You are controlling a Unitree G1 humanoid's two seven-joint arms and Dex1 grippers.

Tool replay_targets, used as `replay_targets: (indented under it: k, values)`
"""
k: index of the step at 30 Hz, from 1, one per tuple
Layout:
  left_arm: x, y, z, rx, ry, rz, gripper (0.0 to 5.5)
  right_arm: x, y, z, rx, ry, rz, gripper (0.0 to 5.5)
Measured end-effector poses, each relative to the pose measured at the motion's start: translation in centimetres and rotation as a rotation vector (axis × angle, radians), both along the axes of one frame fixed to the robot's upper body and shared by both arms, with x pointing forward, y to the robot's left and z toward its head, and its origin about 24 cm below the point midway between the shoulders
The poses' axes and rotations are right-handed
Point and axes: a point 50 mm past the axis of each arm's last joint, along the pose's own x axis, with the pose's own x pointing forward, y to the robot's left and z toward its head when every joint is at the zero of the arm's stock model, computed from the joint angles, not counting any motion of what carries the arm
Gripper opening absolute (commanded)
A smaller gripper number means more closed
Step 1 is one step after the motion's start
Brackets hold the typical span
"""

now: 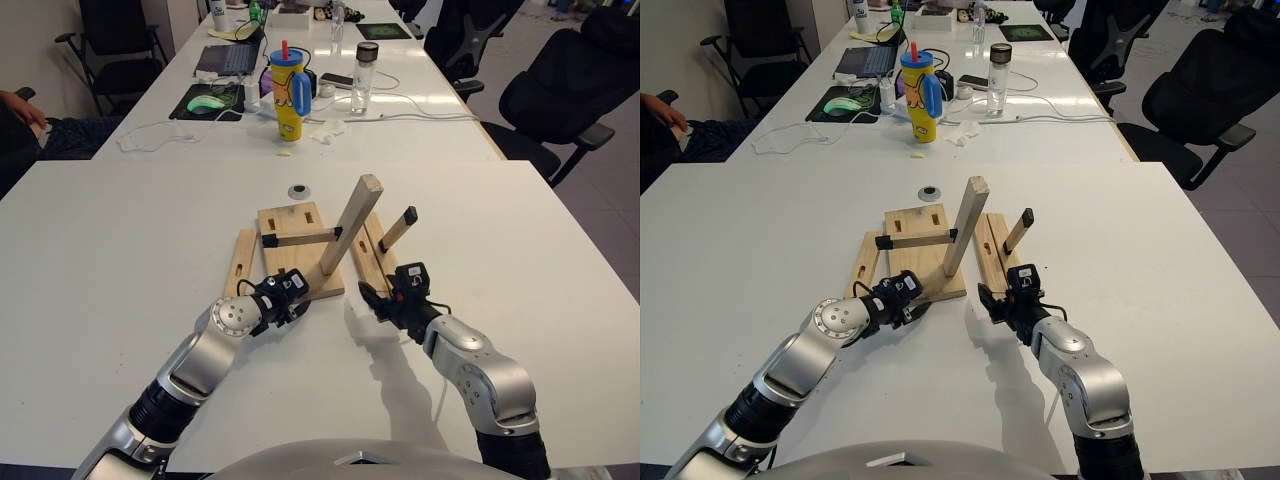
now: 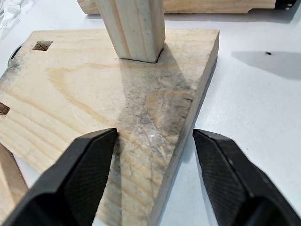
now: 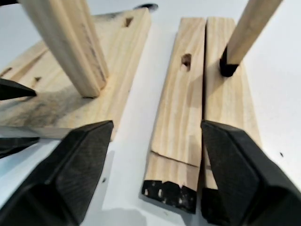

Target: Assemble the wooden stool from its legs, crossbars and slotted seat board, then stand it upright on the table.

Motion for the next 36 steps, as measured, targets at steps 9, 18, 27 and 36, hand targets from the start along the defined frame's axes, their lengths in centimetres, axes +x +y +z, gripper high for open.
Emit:
replay_targets:
  k: [9, 18, 27, 36]
  values:
    - [0.0, -0.5, -0.2, 0.014, -0.001, 0.009, 2.99, 1.2, 1.2, -0.6, -0.062, 0.041, 0.016, 3.43]
    - [0.4, -1.6, -0.4, 0.025, 0.006, -0.009, 2.99, 2.4, 1.5, -1.6, -0.212, 0.124, -0.064, 3.43]
    - [0.8, -2.2, -0.4, 0.03, 0.003, -0.029, 2.99, 4.4, 2.2, -1.4, -0.224, 0.135, -0.106, 3.19]
    - [1.5, -1.8, -0.4, 0.019, -0.021, -0.049, 2.99, 5.2, 2.7, -1.8, -0.221, 0.122, -0.083, 2.05]
